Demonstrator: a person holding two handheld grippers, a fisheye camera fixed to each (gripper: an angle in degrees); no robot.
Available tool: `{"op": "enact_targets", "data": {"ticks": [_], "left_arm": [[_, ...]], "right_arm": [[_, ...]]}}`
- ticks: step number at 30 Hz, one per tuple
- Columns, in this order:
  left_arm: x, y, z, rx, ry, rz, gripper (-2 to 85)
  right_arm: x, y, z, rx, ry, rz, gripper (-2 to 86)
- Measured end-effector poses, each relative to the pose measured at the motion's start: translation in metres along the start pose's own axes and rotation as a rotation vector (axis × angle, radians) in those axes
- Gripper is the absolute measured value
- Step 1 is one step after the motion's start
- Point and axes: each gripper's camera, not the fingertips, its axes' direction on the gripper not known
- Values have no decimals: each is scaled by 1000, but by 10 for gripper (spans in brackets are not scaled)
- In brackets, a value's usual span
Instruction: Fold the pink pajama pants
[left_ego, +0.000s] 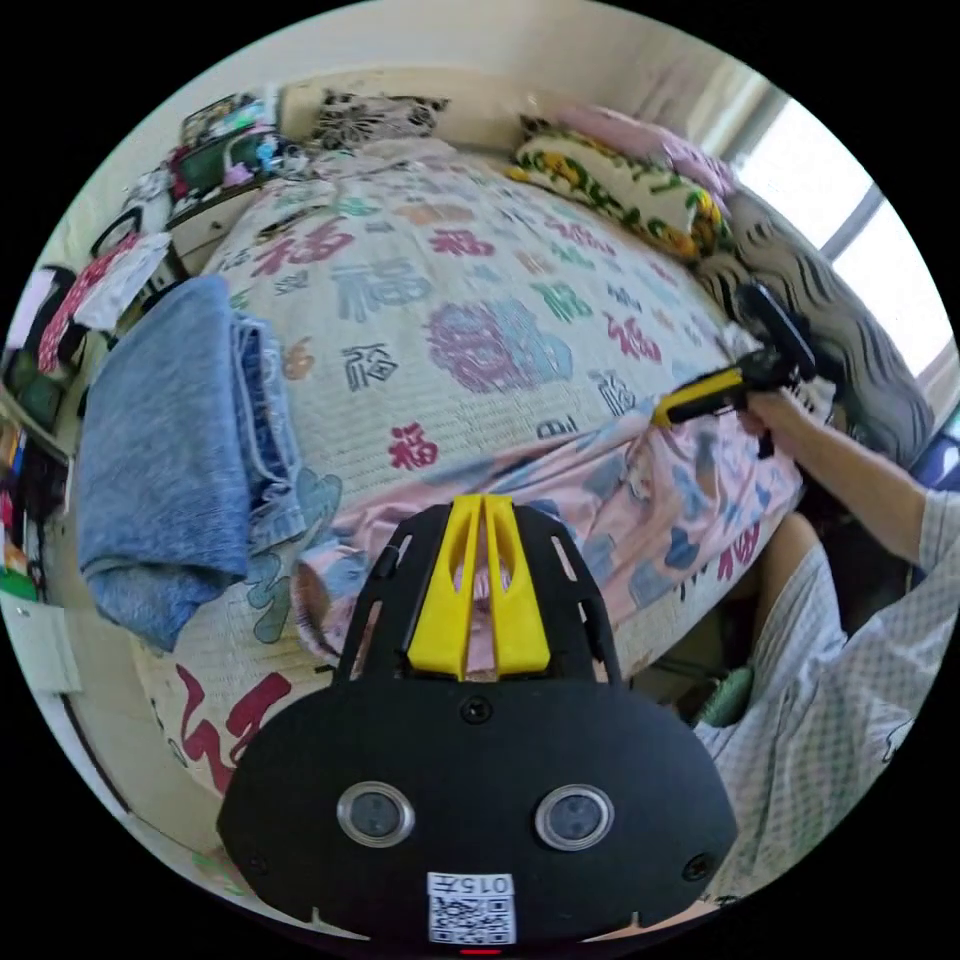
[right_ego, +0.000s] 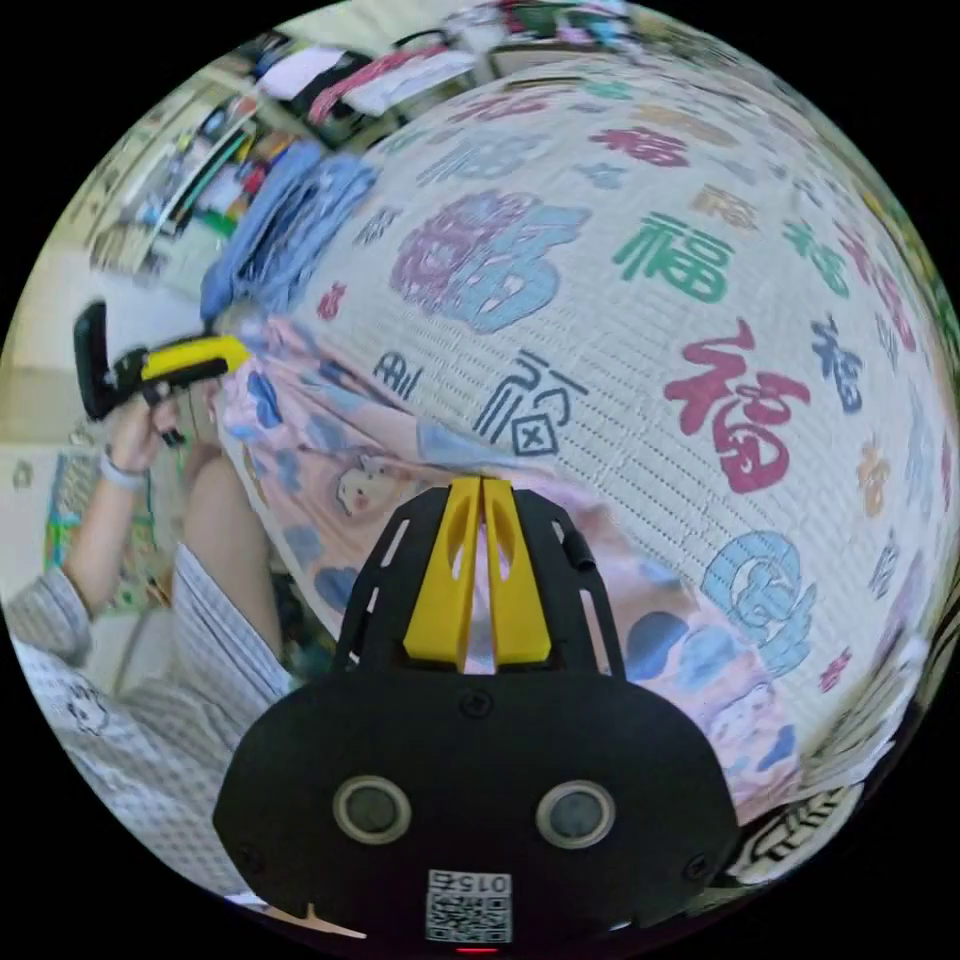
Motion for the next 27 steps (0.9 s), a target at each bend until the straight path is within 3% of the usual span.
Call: {"op": "enact_targets", "data": {"ticks": [4, 6, 9, 11, 18, 22, 27], "left_arm": [[-43, 32, -32, -21, 102, -10, 108], [-49, 55, -53, 7, 134, 42, 122], [-65, 98, -89, 92, 29, 51, 115], [-90, 123, -111, 142, -3, -11, 111], [-143, 169, -153, 223, 67, -104, 120], [-174, 198, -177, 240, 85, -123, 121], [-185, 214, -204, 326, 171, 13, 103]], "right_arm": [[-46, -8, 45, 4, 37, -143, 53], [-85, -11, 62, 35, 70, -267, 82], [-173, -16, 113, 61, 92, -532, 99], [-238, -27, 184, 15, 137, -677, 99], [-277, -80, 356, -155, 173, -490, 26], [-311, -64, 374, -271, -52, -648, 7], [-359, -72, 403, -443, -257, -846, 2]]}}
